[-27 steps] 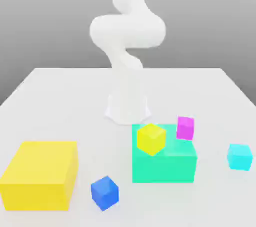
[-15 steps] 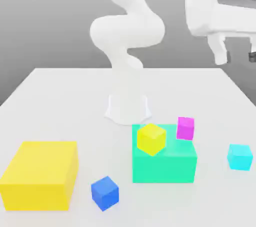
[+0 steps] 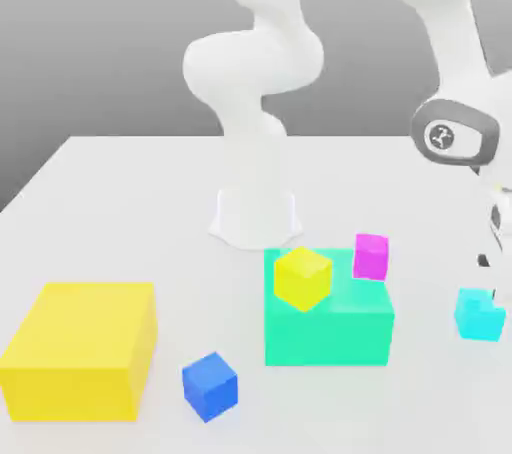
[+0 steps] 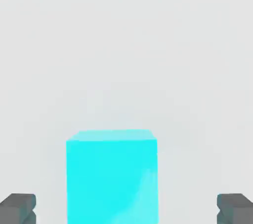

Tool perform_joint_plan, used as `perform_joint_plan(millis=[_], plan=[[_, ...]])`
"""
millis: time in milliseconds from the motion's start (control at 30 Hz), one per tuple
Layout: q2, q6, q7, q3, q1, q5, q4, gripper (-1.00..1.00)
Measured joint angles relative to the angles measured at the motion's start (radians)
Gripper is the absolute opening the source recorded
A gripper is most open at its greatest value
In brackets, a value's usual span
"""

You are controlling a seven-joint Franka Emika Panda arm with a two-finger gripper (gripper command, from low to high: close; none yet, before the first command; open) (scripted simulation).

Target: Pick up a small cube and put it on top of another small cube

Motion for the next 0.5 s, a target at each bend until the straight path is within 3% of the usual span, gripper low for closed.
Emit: perform_joint_plan(millis=[33, 67, 300, 500], plan=[[0.036, 0.028, 0.02, -0.023, 0.017, -0.028, 0.007, 0.0], [0.069, 0.053, 0.037, -0.048, 0.038, -0.05, 0.014, -1.0], [0.075, 0.057, 0.043, -0.053, 0.042, -0.057, 0.015, -1.0], [-0.119, -0.089, -0.069, 0.046, -0.034, 0.1, -0.027, -1.0]])
